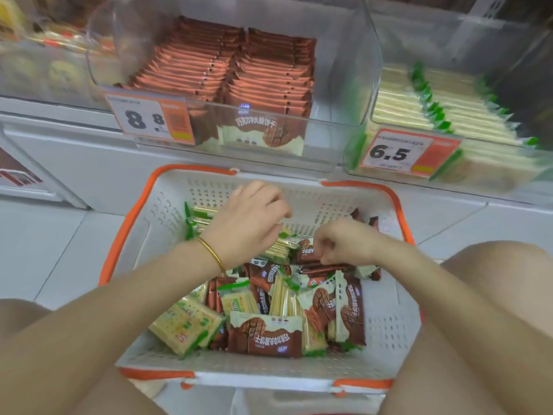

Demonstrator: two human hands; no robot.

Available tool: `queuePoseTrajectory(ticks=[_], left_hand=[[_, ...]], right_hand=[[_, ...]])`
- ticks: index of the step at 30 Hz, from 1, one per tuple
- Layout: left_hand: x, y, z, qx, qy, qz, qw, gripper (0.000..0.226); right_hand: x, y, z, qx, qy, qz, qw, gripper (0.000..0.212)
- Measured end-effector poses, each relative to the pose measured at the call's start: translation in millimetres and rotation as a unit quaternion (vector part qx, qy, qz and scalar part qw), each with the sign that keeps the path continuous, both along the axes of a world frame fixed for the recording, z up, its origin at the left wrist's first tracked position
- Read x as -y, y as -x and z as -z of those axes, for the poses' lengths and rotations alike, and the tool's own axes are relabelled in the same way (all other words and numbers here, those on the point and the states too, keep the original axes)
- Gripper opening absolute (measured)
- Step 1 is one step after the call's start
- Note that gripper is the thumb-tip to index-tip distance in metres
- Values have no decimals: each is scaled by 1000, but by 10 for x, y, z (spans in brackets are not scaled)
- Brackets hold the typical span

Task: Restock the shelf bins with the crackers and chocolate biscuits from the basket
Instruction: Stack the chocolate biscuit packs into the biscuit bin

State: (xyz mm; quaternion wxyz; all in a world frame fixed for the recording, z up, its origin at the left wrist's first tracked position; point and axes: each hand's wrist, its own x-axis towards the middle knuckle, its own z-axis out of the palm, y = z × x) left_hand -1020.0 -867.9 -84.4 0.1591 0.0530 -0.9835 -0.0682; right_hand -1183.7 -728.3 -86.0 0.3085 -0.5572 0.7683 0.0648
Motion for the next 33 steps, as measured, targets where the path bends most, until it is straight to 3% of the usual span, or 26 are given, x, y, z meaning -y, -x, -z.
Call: queuePoseTrajectory(ticks=[3,7,10,12,15,17,18,20,22,24,26,28,29,31,33], left_hand=[[-92,11,98,48,-26,14,998,17],[-107,-32,182,70,-44,18,996,19],[-90,-60,204,75,-52,7,996,20],[-72,-68,201,93,-62,-4,994,22],[-26,-47,157,174,-85,-34,980,30],[27,-15,92,231,-153,-92,956,36],[63,-5,52,251,-210,-129,936,35],[127,-9,-21,278,-327,-176,886,25],[143,-22,-70,301,-410,-171,844,24],[95,-37,-109,295,-490,-155,805,20],[58,-28,-131,263,-544,-151,783,17],[66,-23,-200,247,-518,-141,806,17],[96,-32,-247,249,-478,-131,832,17],[163,-68,-383,263,-357,-107,890,15],[230,-98,-516,280,-231,-81,928,14]], right_hand=[[-175,19,702,-1,-125,-34,992,42],[-233,-82,1007,-102,-172,-150,968,68],[-250,-118,1089,-144,-166,-192,956,67],[-230,-73,1022,-136,-143,-202,959,51],[-134,27,772,-63,-70,-147,985,29],[-63,59,607,28,36,-27,999,29],[-30,47,527,94,100,58,989,29],[25,-30,362,271,181,234,916,34],[65,-165,235,445,204,335,805,39],[97,-295,156,526,220,372,732,41],[107,-380,70,558,223,396,695,42],[78,-390,-38,531,193,408,717,36],[54,-371,-115,474,178,415,756,35],[-14,-277,-268,263,196,401,855,40],[-50,-233,-468,26,276,290,916,46]])
